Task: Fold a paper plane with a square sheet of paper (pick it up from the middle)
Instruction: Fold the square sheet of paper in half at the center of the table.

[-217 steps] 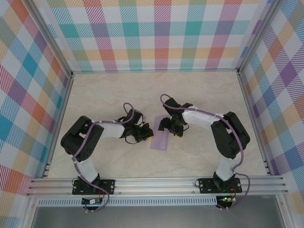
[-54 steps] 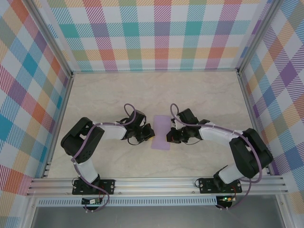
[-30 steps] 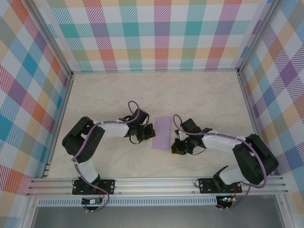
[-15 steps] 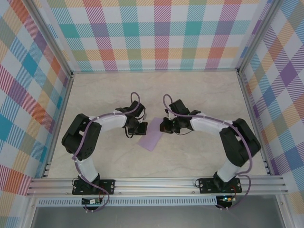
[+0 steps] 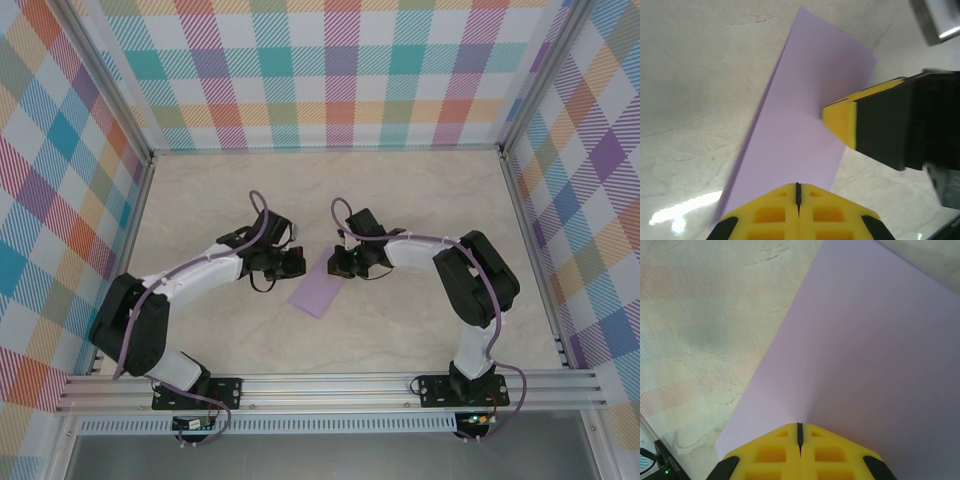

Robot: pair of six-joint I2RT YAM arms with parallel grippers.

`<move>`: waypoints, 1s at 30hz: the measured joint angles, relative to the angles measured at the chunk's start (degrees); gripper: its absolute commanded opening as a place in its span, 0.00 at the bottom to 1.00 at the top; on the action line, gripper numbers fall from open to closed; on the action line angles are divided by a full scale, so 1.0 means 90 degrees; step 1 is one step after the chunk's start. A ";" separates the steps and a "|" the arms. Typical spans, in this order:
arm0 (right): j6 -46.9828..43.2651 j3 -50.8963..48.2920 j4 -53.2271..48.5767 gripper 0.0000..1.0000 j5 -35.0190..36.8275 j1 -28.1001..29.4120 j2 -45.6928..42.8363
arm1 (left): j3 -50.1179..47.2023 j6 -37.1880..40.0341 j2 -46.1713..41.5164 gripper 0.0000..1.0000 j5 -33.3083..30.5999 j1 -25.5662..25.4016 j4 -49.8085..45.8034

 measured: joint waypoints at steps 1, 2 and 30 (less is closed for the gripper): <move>0.0000 -0.0090 0.0109 0.04 -0.0051 -0.0024 -0.0039 | -0.0182 -0.0250 -0.0141 0.04 -0.0005 -0.0056 0.0187; 0.0002 -0.0204 0.0199 0.04 -0.0114 -0.0041 -0.0107 | -0.0347 -0.0493 -0.0243 0.05 -0.0005 -0.0138 0.0355; 0.0117 -0.1469 0.1321 0.02 -0.0835 -0.0408 -0.0391 | -0.0515 -0.2669 0.1190 0.00 -0.0066 -0.1433 0.2285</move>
